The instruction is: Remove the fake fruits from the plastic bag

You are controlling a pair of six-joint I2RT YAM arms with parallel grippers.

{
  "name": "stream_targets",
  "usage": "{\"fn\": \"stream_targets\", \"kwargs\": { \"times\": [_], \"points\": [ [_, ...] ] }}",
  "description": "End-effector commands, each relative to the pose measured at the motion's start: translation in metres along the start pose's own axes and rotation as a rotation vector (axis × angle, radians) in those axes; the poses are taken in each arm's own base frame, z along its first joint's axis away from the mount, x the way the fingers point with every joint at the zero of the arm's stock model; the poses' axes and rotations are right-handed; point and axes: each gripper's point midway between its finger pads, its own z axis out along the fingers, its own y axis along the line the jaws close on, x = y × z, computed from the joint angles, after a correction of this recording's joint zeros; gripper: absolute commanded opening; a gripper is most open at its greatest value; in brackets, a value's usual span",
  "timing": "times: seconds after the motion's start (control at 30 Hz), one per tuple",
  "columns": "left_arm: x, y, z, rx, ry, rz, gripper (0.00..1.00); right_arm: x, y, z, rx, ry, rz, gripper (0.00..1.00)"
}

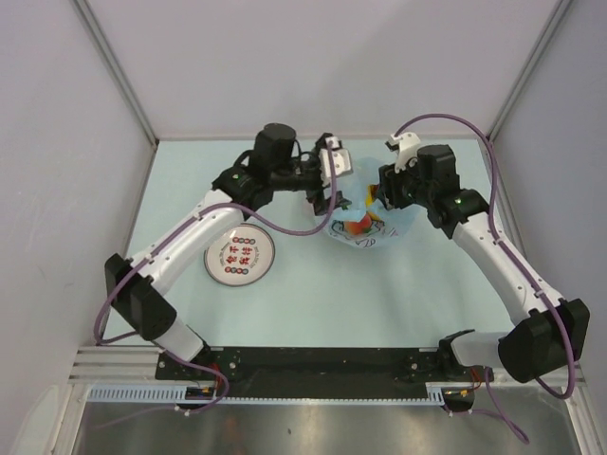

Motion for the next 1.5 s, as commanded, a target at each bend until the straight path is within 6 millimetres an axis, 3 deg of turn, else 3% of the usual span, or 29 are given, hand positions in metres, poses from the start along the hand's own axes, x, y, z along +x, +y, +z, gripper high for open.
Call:
{"fn": "stream_targets", "kwargs": {
  "times": [0.0, 0.07, 0.13, 0.17, 0.23, 0.27, 0.3, 0.33, 0.37, 0.4, 0.43, 0.47, 0.5, 0.53, 0.6, 0.67, 0.73, 0.77, 0.8, 0.87, 1.0, 1.13, 1.23, 1.33, 1.37, 1.43, 1.47],
  "points": [
    [-0.012, -0.033, 0.025, 0.147, 0.018, 0.153, 0.96, 0.007, -0.035, -0.011, 0.128, -0.015, 0.106, 0.5],
    [0.003, -0.041, 0.044, 0.197, 0.065, 0.134, 0.96, 0.015, -0.051, -0.014, 0.17, 0.007, 0.119, 0.49],
    [0.004, -0.033, 0.054, 0.169, 0.102, 0.136, 0.91, 0.018, -0.067, -0.019, 0.228, 0.013, 0.136, 0.49],
    [0.022, -0.035, 0.064, 0.177, 0.16, 0.108, 0.87, 0.018, -0.079, -0.024, 0.259, 0.008, 0.15, 0.49],
    [0.036, -0.028, 0.064, 0.138, 0.221, 0.099, 0.79, 0.013, -0.088, -0.03, 0.29, -0.01, 0.129, 0.49],
    [0.037, -0.027, 0.06, 0.126, 0.228, 0.104, 0.77, 0.005, -0.094, -0.039, 0.32, -0.039, 0.111, 0.49],
    [0.05, -0.034, 0.058, 0.131, 0.257, 0.094, 0.76, -0.003, -0.098, -0.046, 0.344, -0.061, 0.105, 0.49],
    [0.048, -0.03, 0.055, 0.096, 0.246, 0.101, 0.76, -0.014, -0.097, -0.053, 0.348, -0.094, 0.096, 0.49],
    [0.04, -0.028, 0.044, 0.064, 0.232, 0.11, 0.76, -0.028, -0.092, -0.064, 0.339, -0.139, 0.082, 0.49],
    [0.052, -0.035, 0.04, 0.058, 0.259, 0.103, 0.75, -0.036, -0.084, -0.067, 0.306, -0.163, 0.067, 0.5],
    [0.047, -0.036, 0.04, 0.025, 0.248, 0.124, 0.75, -0.044, -0.078, -0.074, 0.288, -0.193, 0.055, 0.5],
    [0.043, -0.026, 0.028, -0.064, 0.27, 0.142, 0.75, -0.054, -0.064, -0.078, 0.238, -0.222, 0.036, 0.51],
    [0.054, -0.03, 0.026, -0.085, 0.294, 0.138, 0.74, -0.063, -0.045, -0.085, 0.183, -0.257, 0.006, 0.51],
    [0.051, -0.023, 0.023, -0.143, 0.282, 0.113, 0.72, -0.065, -0.03, -0.087, 0.138, -0.262, -0.007, 0.52],
    [0.055, -0.013, 0.011, -0.237, 0.309, 0.079, 0.6, -0.073, 0.01, -0.094, -0.002, -0.285, -0.033, 0.52],
    [0.053, -0.01, 0.005, -0.276, 0.31, 0.042, 0.45, -0.069, 0.038, -0.098, -0.128, -0.269, -0.021, 0.48],
    [0.048, -0.01, -0.001, -0.295, 0.296, 0.01, 0.28, -0.063, 0.053, -0.094, -0.188, -0.242, -0.002, 0.45],
    [0.046, -0.01, -0.002, -0.305, 0.29, -0.007, 0.1, -0.06, 0.058, -0.09, -0.212, -0.232, 0.0, 0.43],
    [0.05, -0.006, -0.005, -0.334, 0.299, -0.027, 0.0, -0.058, 0.059, -0.086, -0.217, -0.224, 0.002, 0.41],
    [0.054, -0.005, -0.007, -0.358, 0.304, -0.079, 0.0, -0.055, 0.062, -0.074, -0.241, -0.204, 0.009, 0.37],
    [0.065, 0.006, -0.012, -0.393, 0.324, -0.111, 0.0, -0.037, 0.075, -0.051, -0.337, -0.165, -0.001, 0.32],
    [0.05, 0.027, -0.021, -0.443, 0.274, -0.166, 0.0, -0.02, 0.082, -0.02, -0.376, -0.134, 0.074, 0.31],
    [0.045, 0.035, -0.024, -0.468, 0.249, -0.247, 0.0, -0.011, 0.073, 0.004, -0.311, -0.126, 0.119, 0.27],
    [0.053, 0.039, -0.031, -0.511, 0.233, -0.418, 0.0, 0.027, 0.051, 0.035, -0.169, -0.039, 0.119, 0.22],
    [0.061, 0.038, -0.033, -0.521, 0.242, -0.469, 0.0, 0.051, 0.045, 0.043, -0.129, 0.024, 0.123, 0.21],
    [0.069, 0.03, -0.035, -0.497, 0.237, -0.562, 0.0, 0.086, 0.05, 0.04, -0.151, 0.139, 0.11, 0.2],
    [0.087, 0.014, -0.031, -0.456, 0.267, -0.58, 0.0, 0.111, 0.057, 0.036, -0.173, 0.203, 0.077, 0.2]
  ]
}}
